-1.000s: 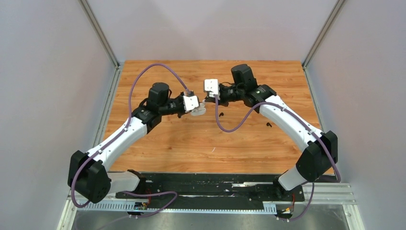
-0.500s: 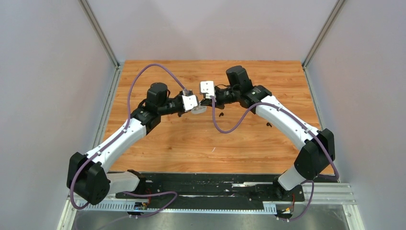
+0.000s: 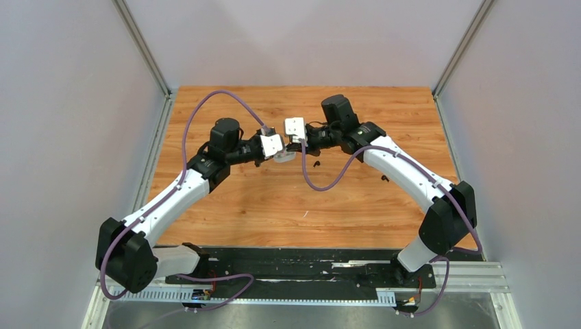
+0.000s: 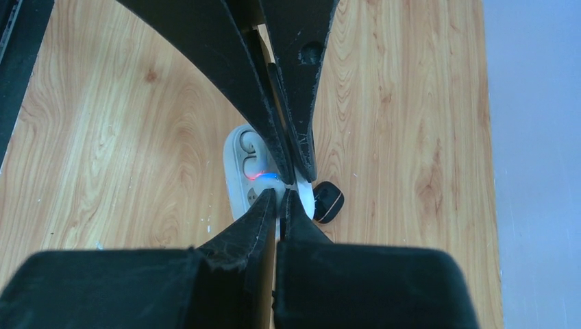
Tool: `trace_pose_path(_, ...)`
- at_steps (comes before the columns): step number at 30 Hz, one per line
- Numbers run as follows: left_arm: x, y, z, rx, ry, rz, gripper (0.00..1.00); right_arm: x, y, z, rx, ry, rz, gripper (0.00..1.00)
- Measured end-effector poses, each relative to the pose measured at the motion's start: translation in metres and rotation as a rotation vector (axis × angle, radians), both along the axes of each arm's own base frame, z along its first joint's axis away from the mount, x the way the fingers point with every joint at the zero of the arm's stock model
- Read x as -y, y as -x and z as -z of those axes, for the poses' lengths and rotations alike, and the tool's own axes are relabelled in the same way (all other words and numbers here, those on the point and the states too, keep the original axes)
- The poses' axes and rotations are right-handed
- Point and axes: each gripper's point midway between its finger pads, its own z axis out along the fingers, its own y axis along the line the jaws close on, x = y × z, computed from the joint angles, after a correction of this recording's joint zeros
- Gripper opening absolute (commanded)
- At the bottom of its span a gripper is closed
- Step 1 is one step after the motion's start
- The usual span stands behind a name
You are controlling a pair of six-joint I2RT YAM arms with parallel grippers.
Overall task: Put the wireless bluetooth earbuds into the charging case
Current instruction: Place the earbud in the charging case.
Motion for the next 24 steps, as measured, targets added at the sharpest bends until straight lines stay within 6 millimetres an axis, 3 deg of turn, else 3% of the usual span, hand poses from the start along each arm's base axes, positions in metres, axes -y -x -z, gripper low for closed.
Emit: trace_pose_path(24, -0.0010, -0.0068, -0.0007, -0.019, 0.019, -0.045, 0.00, 0.0062, -0.0049, 0.0056, 0.011, 0.041, 0.031, 0.00)
